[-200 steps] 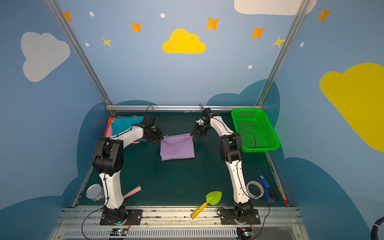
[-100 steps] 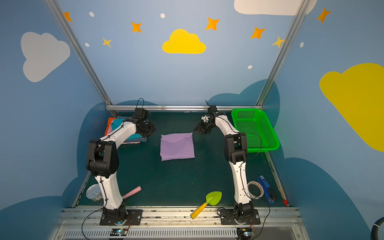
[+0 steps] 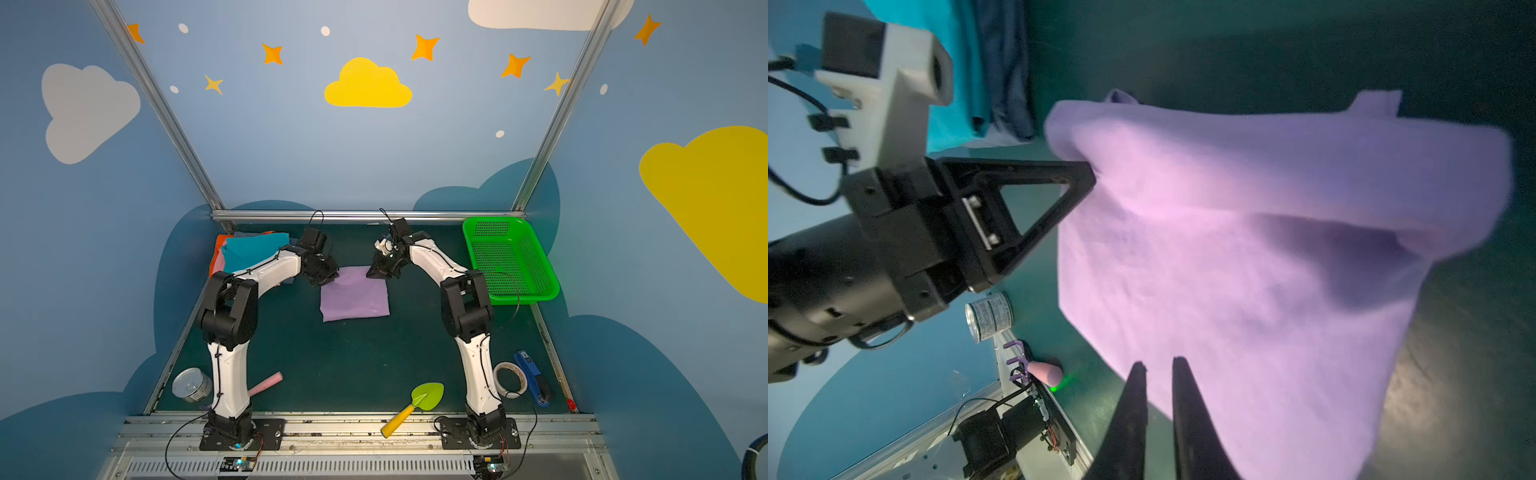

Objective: Fold and stack the t-shirts

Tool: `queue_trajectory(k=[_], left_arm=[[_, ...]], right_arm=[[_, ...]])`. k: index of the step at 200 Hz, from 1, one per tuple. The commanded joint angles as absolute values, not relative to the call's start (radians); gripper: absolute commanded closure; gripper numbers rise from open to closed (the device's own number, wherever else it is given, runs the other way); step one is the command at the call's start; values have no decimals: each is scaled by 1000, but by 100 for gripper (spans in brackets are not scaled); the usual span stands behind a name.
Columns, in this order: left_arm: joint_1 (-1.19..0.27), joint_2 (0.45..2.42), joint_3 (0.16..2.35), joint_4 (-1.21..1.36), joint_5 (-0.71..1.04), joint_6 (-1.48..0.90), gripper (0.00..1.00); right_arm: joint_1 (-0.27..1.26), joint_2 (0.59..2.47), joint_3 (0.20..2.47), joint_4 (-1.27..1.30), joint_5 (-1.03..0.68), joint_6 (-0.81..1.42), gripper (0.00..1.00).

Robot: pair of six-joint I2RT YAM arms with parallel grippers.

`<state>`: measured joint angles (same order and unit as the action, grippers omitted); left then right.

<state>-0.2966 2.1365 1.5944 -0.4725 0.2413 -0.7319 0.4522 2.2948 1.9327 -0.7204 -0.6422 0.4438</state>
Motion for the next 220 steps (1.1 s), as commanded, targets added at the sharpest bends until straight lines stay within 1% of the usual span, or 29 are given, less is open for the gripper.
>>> queue_trajectory(k=[1, 24, 39, 55, 68, 92, 116, 140, 165, 173, 189, 220], left_arm=[[-275, 2175, 1661, -469, 246, -707, 79], [-239, 2235, 1681, -448, 269, -727, 79], [-221, 2263, 1687, -436, 285, -733, 80], [-210, 2279, 1690, -433, 296, -733, 80], [-209, 2279, 1690, -437, 293, -726, 80], [-209, 2255, 1685, -456, 289, -713, 80], [-209, 2160, 1646, -465, 276, -697, 80], [-207, 2029, 1587, -466, 246, -684, 74], [-210, 1934, 1528, -454, 267, -703, 70], [-216, 1912, 1504, -445, 273, -709, 70], [-236, 1880, 1459, -425, 280, -722, 74], [-275, 1879, 1359, -372, 324, -769, 81]], right_arm=[[408, 2404, 2041, -705, -691, 445, 87], [378, 2532, 2156, -656, -735, 505, 87], [358, 2603, 2202, -578, -830, 586, 88], [343, 2639, 2204, -460, -914, 681, 88], [338, 2643, 2203, -426, -927, 711, 87], [333, 2592, 2171, -420, -914, 707, 88], [336, 2468, 2088, -431, -880, 664, 87], [359, 2328, 1992, -488, -827, 586, 86], [394, 2230, 1884, -517, -804, 536, 86], [406, 2217, 1853, -518, -810, 531, 85], [427, 2213, 1807, -513, -830, 530, 86], [459, 2267, 1757, -491, -863, 541, 87]])
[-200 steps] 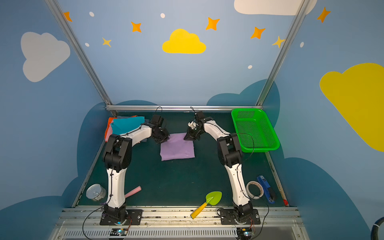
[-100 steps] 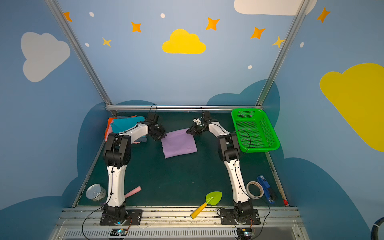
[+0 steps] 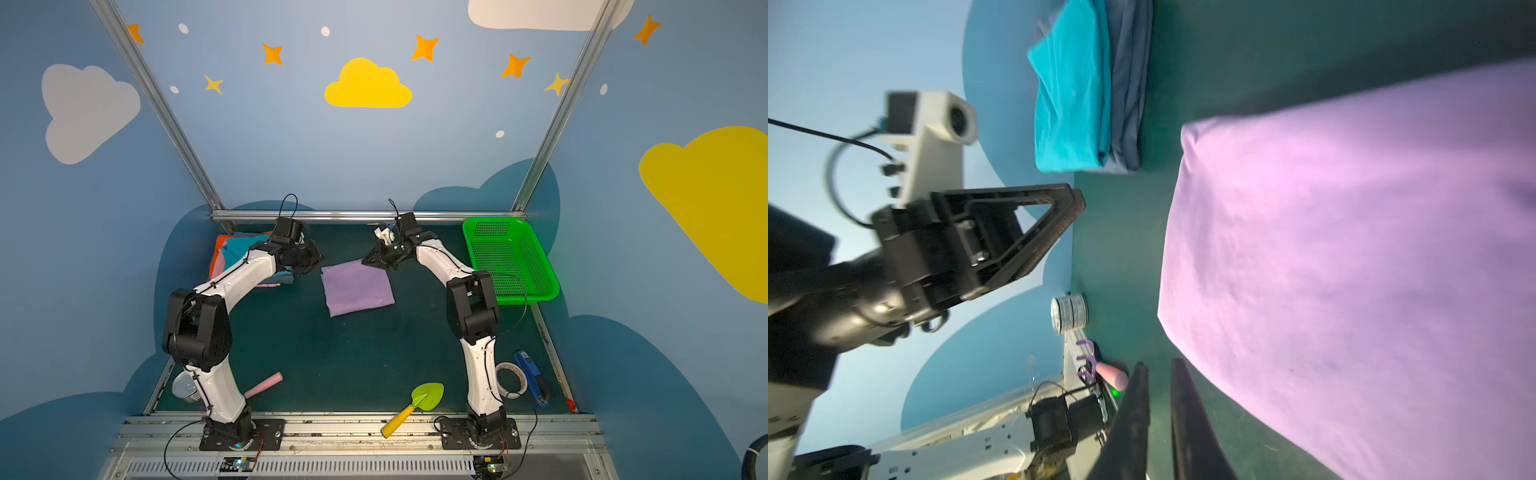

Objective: Fold and stack the t-shirts
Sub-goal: 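Grasp the corner of the lavender bundle nearest the left gripper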

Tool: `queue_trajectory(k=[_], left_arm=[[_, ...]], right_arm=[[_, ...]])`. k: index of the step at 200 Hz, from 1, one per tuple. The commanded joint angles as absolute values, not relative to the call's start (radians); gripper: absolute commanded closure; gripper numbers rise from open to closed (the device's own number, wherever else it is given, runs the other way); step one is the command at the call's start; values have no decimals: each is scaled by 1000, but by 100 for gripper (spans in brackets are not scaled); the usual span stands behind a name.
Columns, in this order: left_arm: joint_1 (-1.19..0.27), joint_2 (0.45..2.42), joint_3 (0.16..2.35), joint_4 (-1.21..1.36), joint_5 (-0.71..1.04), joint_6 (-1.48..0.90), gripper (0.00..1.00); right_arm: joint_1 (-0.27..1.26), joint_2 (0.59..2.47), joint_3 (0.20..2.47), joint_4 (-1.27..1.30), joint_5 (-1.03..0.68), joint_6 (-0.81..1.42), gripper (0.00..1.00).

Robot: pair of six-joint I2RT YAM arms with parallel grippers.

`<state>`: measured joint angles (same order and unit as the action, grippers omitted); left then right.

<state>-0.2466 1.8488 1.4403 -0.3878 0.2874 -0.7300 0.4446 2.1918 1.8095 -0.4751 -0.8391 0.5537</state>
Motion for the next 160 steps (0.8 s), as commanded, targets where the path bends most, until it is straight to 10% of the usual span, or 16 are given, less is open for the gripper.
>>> queue_trajectory(k=[1, 116, 160], left_arm=[[-275, 1880, 1356, -370, 325, -770, 81], [-271, 1832, 1134, -352, 321, -815, 88], [-248, 1752, 1167, -415, 237, -762, 66]], right_arm=[[460, 2270, 1757, -490, -865, 542, 87], [483, 2302, 1699, -542, -834, 485, 90], [485, 2155, 1664, -604, -800, 439, 89]])
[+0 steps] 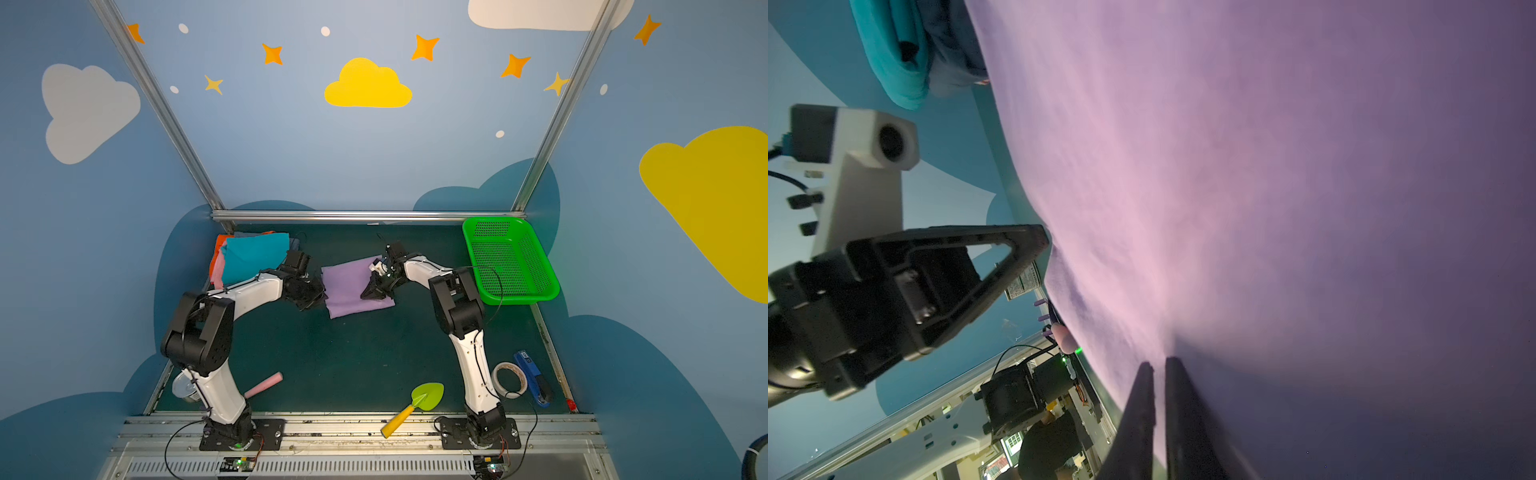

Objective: Fold and stack the t-shirts
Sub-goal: 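Grasp the corner of the lavender bundle nearest the left gripper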

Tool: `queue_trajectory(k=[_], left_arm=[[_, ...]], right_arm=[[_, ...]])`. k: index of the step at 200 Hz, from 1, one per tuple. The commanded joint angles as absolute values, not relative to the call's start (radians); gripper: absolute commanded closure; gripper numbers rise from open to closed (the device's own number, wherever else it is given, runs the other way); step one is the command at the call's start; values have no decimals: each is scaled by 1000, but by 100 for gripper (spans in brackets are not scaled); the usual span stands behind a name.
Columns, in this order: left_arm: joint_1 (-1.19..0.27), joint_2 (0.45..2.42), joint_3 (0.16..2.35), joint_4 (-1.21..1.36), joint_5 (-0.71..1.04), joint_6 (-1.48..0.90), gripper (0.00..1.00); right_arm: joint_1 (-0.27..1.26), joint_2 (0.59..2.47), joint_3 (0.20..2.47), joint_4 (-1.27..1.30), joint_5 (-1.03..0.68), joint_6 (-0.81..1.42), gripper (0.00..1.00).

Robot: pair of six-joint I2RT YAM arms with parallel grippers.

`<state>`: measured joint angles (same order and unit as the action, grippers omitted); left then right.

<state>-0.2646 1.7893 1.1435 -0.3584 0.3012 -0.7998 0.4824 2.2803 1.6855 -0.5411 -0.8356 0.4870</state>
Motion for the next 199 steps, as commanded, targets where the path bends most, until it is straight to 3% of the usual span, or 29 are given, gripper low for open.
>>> queue_trajectory(k=[1, 42, 98, 110, 136, 156, 184, 199], left_arm=[[-247, 1752, 1167, -415, 236, -761, 65], [-242, 1830, 1151, -345, 262, -776, 36], [-244, 1930, 1144, -202, 339, -802, 33], [-244, 1946, 1146, -184, 345, -805, 37], [-244, 2003, 1146, -150, 355, -820, 60], [-244, 2063, 1159, -132, 377, -839, 69], [-242, 2101, 1213, -150, 401, -839, 95], [-235, 2085, 1286, -236, 370, -793, 96]], right_arm=[[485, 2151, 1663, -605, -800, 438, 89], [480, 2047, 1611, -612, -795, 431, 88], [458, 2043, 1582, -607, -882, 449, 87], [458, 2045, 1572, -604, -882, 451, 87], [456, 2042, 1553, -587, -894, 466, 87], [453, 2037, 1545, -592, -889, 465, 87], [446, 2021, 1524, -588, -882, 466, 87], [442, 2011, 1506, -581, -877, 469, 88]])
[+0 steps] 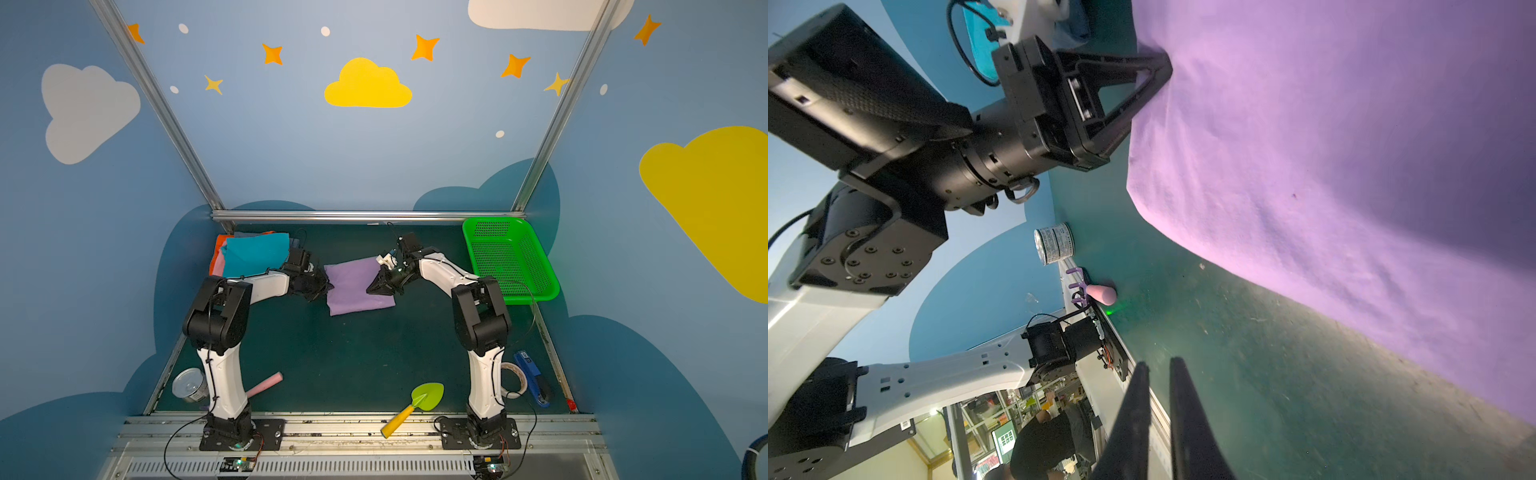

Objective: Fold and stack the t-shirts
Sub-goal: 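Grasp the corner of the lavender bundle nearest the left gripper, then lift the lavender bundle with the left gripper onto the shirt stack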

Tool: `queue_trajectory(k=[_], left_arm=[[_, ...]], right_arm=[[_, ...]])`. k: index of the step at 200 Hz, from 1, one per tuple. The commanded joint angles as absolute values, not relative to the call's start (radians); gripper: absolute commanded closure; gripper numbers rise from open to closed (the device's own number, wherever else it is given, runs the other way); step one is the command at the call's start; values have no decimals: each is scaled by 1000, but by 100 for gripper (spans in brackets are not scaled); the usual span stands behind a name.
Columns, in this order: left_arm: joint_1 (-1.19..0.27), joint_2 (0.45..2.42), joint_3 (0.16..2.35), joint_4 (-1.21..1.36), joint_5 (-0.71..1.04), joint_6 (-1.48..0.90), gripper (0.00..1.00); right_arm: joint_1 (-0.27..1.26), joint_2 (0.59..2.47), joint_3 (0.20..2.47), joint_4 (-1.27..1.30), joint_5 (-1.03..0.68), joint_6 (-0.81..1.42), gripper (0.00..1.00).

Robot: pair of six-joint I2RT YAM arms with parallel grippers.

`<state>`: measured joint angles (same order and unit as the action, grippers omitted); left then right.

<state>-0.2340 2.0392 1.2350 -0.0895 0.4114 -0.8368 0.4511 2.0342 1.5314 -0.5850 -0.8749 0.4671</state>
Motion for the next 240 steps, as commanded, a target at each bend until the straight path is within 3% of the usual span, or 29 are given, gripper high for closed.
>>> queue_trajectory(k=[1, 45, 109, 191, 240], left_arm=[[-234, 2083, 1292, -244, 368, -789, 96], [-160, 2066, 1600, -556, 350, -623, 96], [-26, 2071, 1821, -758, 399, -523, 96], [76, 2140, 2261, -1068, 311, -430, 96], [119, 2159, 2376, -1146, 297, -410, 96]], right_arm=[[442, 2010, 1505, -581, -877, 469, 88], [432, 1992, 1461, -561, -875, 474, 87], [432, 1963, 1430, -567, -852, 474, 88], [440, 1959, 1414, -559, -845, 486, 88], [443, 1956, 1406, -555, -841, 491, 88]])
